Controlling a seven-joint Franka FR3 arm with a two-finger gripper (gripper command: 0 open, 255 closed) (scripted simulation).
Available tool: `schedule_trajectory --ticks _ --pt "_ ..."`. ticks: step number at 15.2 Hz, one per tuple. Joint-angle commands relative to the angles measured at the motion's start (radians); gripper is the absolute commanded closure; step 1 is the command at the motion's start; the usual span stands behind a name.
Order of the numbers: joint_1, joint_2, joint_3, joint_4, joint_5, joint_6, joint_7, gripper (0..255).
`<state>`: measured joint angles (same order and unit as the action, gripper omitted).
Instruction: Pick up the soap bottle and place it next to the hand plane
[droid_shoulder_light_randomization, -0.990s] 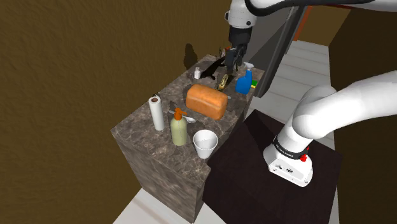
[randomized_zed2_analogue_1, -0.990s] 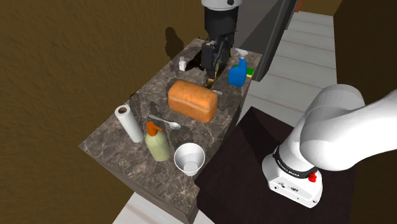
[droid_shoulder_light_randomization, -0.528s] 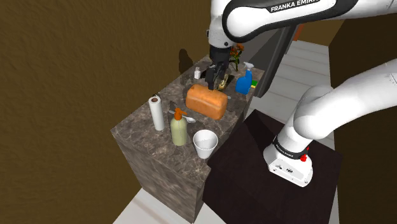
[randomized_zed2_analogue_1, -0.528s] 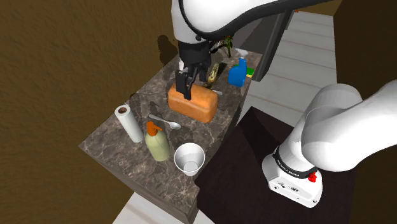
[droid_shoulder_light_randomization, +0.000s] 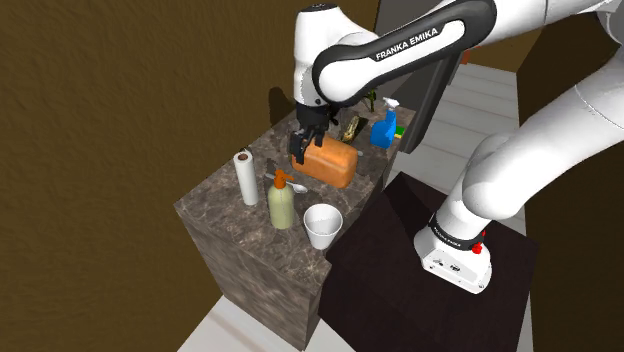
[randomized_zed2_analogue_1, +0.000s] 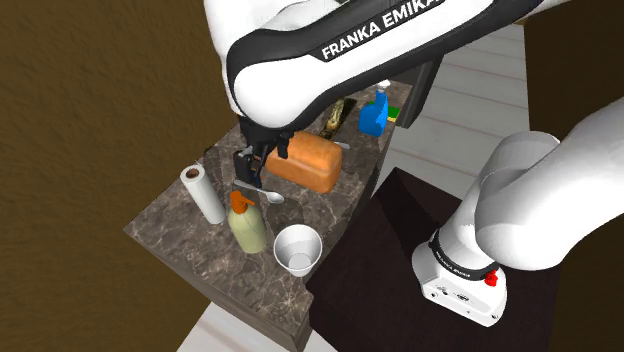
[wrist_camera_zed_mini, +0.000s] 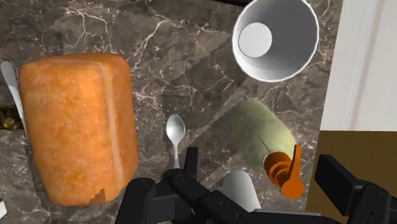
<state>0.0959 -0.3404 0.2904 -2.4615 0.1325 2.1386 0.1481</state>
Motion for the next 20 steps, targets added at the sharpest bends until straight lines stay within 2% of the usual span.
schedule_trajectory --ticks 1,6,14,20 --pt "0.003 0.085 0.033 0.030 -0.013 0.065 0.043 0" --pt "0.010 0.269 0.091 0.112 -0.085 0.184 0.153 0" --pt "0.010 0.347 0.094 0.080 -0.124 0.289 0.182 0" --pt "0.010 0.347 0.094 0.080 -0.124 0.289 0.182 0"
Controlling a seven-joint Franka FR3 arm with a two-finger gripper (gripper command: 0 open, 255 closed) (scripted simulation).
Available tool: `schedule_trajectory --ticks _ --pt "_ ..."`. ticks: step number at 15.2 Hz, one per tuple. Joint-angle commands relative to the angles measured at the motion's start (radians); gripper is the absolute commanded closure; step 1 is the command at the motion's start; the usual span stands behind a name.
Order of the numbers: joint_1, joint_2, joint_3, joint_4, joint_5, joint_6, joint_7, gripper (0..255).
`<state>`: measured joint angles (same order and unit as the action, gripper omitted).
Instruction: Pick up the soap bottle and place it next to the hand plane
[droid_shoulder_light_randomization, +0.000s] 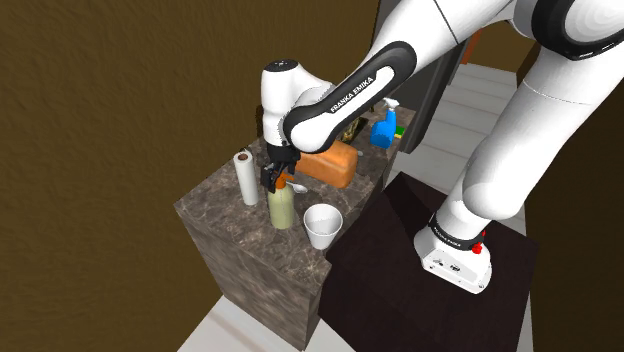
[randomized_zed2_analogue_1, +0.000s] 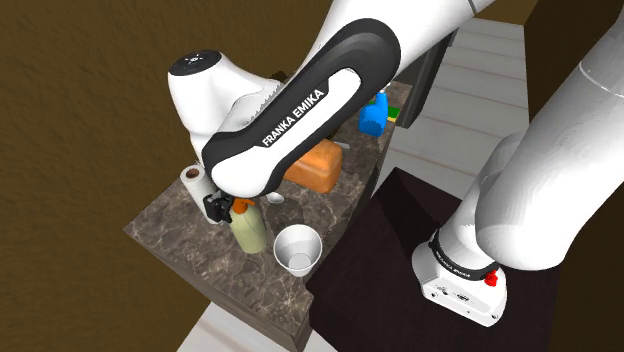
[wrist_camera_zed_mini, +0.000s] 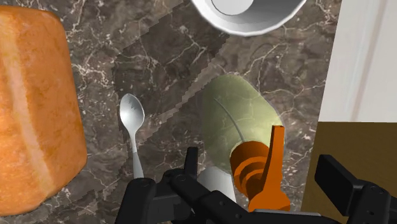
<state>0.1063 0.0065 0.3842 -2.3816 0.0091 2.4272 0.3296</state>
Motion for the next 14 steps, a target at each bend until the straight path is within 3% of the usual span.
schedule_trajectory --ticks 1,2,3,14 --pt "0.000 0.000 0.000 0.000 0.000 0.000 0.000 0" --pt "0.000 0.000 0.000 0.000 0.000 0.000 0.000 0" --pt "0.000 0.000 0.000 0.000 0.000 0.000 0.000 255" --pt "0.000 -0.020 0.000 0.008 0.011 -0.027 -0.008 255"
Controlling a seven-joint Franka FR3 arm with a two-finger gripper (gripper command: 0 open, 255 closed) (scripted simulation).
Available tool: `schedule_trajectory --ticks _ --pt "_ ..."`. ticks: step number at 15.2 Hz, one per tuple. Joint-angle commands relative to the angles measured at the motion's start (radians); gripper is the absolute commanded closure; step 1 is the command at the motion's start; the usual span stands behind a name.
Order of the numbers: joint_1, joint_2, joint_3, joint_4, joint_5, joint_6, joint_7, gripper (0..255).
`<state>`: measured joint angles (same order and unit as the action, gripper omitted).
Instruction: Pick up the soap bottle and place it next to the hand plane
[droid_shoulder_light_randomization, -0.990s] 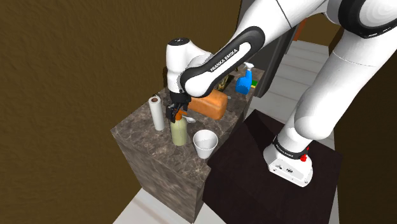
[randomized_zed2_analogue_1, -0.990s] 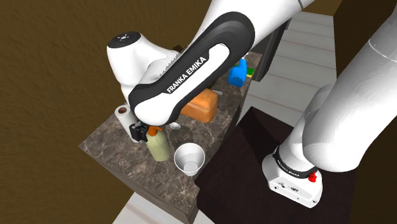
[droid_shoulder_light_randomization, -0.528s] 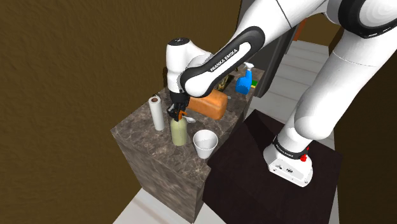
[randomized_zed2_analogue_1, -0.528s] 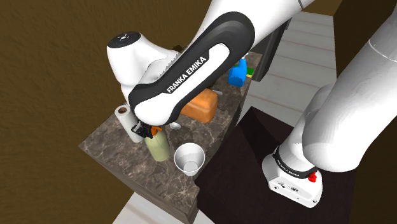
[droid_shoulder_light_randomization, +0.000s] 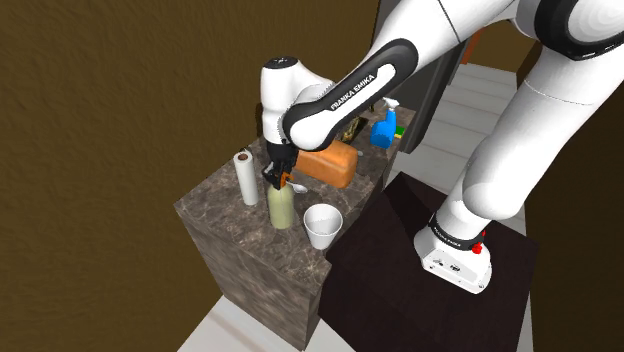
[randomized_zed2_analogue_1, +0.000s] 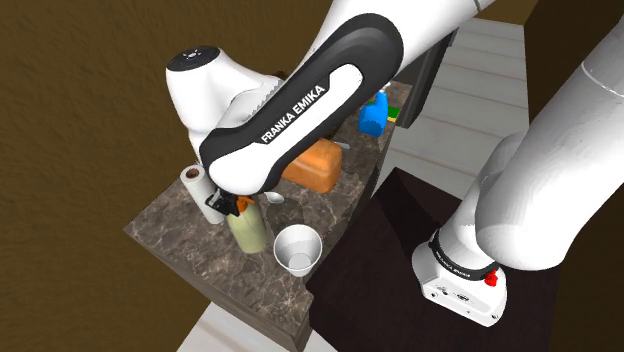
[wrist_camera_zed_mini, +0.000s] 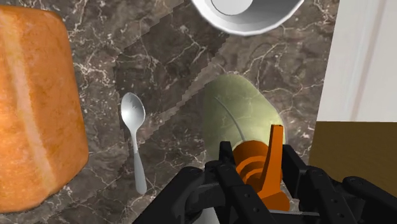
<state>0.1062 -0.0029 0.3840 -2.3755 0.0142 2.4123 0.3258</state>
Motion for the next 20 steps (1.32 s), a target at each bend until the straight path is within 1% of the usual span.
schedule_trajectory --ticks 1,10,20 --pt "0.000 -0.021 0.000 0.007 0.011 -0.026 -0.008 255" --pt "0.001 -0.100 -0.006 0.058 0.046 -0.152 -0.033 255" --pt "0.001 -0.164 -0.016 0.136 0.067 -0.291 -0.049 255"
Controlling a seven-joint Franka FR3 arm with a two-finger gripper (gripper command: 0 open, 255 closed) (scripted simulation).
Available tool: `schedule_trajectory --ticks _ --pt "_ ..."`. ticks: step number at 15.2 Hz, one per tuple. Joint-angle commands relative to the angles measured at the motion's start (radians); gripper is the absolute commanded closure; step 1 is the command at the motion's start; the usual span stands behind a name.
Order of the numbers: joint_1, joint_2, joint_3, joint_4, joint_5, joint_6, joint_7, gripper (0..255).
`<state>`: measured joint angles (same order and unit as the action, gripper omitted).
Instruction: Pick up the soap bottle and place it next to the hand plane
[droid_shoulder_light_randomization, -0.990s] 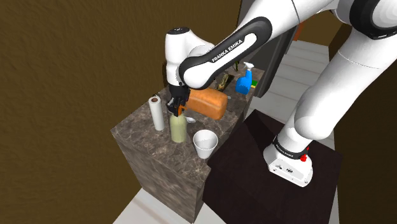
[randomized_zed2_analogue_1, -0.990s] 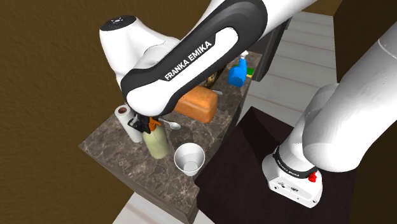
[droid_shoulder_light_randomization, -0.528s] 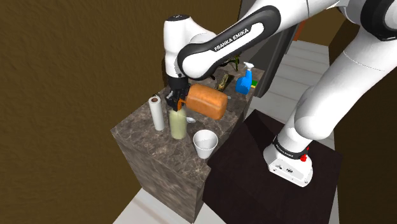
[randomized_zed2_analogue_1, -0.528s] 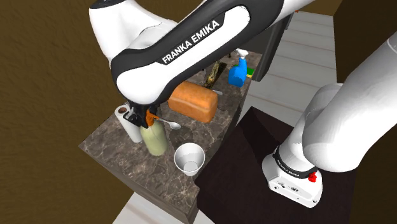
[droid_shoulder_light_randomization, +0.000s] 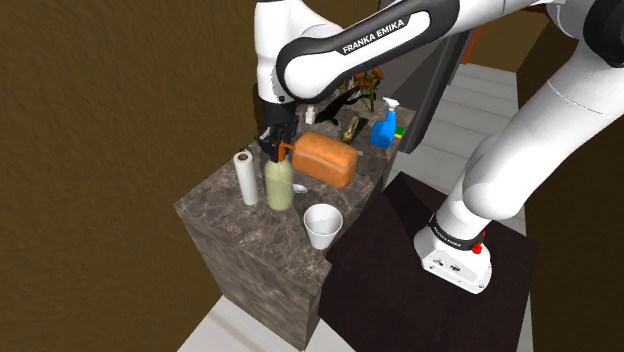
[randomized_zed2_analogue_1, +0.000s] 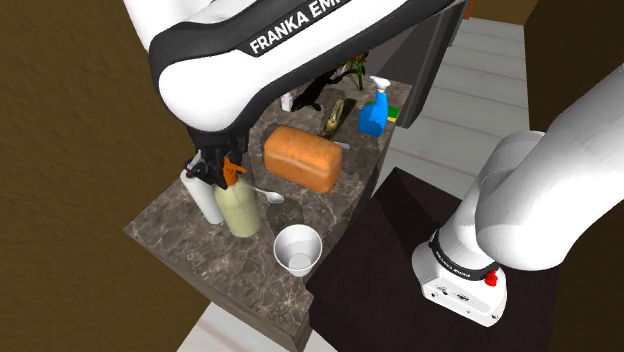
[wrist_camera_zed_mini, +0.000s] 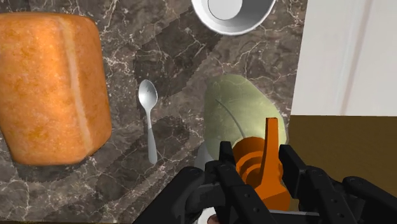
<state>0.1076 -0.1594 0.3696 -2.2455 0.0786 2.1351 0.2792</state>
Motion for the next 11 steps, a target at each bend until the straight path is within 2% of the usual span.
schedule_trajectory --ticks 1,11 --pt "0.000 -0.013 -0.003 0.015 0.004 -0.027 -0.004 255" --pt "-0.002 -0.051 -0.013 0.115 0.011 -0.163 -0.010 255"
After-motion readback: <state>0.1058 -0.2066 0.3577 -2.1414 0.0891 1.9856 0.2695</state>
